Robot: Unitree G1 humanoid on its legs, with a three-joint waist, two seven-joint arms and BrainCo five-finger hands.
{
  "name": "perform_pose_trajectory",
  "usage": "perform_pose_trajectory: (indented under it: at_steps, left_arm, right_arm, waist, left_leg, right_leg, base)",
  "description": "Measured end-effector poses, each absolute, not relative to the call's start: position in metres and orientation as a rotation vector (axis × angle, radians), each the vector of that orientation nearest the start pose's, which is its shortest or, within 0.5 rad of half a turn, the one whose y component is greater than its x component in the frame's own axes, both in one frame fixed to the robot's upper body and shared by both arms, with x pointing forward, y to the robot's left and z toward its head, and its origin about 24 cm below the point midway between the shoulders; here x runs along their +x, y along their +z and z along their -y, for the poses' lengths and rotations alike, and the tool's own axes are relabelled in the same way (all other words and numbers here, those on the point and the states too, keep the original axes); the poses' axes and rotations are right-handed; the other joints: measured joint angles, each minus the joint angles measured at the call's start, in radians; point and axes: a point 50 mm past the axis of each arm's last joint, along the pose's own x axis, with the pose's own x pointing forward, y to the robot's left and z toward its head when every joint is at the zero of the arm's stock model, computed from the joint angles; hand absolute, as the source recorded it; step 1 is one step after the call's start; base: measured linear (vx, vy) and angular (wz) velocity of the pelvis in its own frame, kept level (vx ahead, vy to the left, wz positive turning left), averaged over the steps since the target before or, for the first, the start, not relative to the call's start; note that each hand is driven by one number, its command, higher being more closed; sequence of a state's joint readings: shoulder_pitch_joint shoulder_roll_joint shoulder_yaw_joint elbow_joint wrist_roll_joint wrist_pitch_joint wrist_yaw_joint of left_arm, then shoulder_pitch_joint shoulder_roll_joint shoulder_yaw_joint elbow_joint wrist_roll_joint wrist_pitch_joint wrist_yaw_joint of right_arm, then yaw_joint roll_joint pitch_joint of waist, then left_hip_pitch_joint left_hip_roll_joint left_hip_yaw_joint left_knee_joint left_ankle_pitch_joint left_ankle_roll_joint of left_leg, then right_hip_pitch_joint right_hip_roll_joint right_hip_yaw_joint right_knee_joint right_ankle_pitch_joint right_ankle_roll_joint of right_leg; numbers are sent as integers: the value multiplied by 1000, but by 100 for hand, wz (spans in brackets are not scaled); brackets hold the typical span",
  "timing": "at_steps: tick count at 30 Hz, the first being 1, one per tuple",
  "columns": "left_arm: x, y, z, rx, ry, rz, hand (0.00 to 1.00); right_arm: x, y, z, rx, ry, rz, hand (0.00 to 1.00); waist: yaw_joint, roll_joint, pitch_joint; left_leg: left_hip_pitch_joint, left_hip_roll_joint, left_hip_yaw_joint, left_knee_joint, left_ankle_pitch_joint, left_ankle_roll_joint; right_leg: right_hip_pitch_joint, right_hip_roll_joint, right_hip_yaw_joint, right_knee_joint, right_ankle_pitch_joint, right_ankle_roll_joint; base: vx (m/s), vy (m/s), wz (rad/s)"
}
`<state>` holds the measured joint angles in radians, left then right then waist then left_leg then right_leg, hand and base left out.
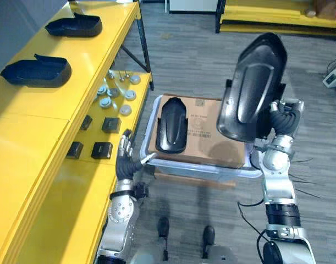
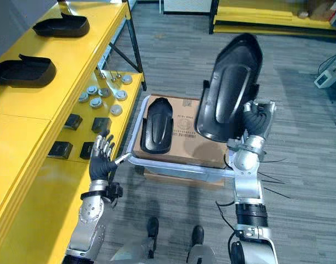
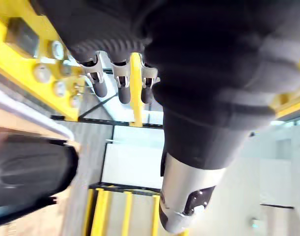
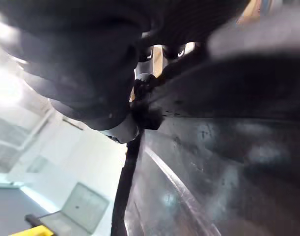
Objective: Walk over and take plastic housings, then place them on the shelf
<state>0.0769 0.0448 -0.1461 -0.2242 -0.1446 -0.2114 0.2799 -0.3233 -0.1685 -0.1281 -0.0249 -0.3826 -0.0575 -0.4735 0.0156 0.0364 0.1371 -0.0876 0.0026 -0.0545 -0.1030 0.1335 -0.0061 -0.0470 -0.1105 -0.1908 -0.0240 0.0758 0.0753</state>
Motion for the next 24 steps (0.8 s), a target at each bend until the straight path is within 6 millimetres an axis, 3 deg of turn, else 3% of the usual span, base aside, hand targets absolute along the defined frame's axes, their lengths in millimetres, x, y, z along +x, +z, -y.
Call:
perform_pose_trajectory:
  at_steps: [7, 12, 19, 20, 24]
  left_arm:
    - [244, 114, -125, -204, 105, 401, 0]
    - [252, 121, -109, -201, 49, 402, 0]
    - [263, 101, -103, -162, 73, 287, 0]
    - [265, 99, -103, -155, 76, 275, 100]
    - [271, 98, -103, -144, 92, 254, 100]
  right_arm:
    - [285, 167, 151, -375, -393, 611, 100]
    - [280, 162, 109, -332, -213, 619, 100]
    - [268, 143, 76, -313, -39, 573, 100]
    - [267, 143, 74, -313, -26, 571, 100]
    - [266, 142, 71, -309, -9, 572, 100]
  waist:
    - [-1, -3, -53]
    - [-1, -6, -59]
    - [-1, -14, -95]
    - [-2, -16, -98]
    - [-2, -24, -110]
  left_leg:
    - [16, 0, 2, 0, 2, 3]
    - [26, 1, 5, 0, 0, -1]
    - [27, 2, 14, 0, -1, -2]
    - [27, 2, 15, 0, -1, -2]
    - [27, 3, 26, 0, -2, -2]
  right_leg:
    - [19, 0, -1, -10, 1, 0]
    - [30, 1, 2, -12, 3, -3]
    - [28, 2, 8, -13, 3, -3]
    - [28, 2, 8, -13, 4, -4]
    - [25, 2, 17, -15, 5, -6]
  base:
    - [0, 0, 0]
    - [0, 0, 0]
    - [3, 0, -1]
    - [0, 0, 0]
    - [-6, 5, -5]
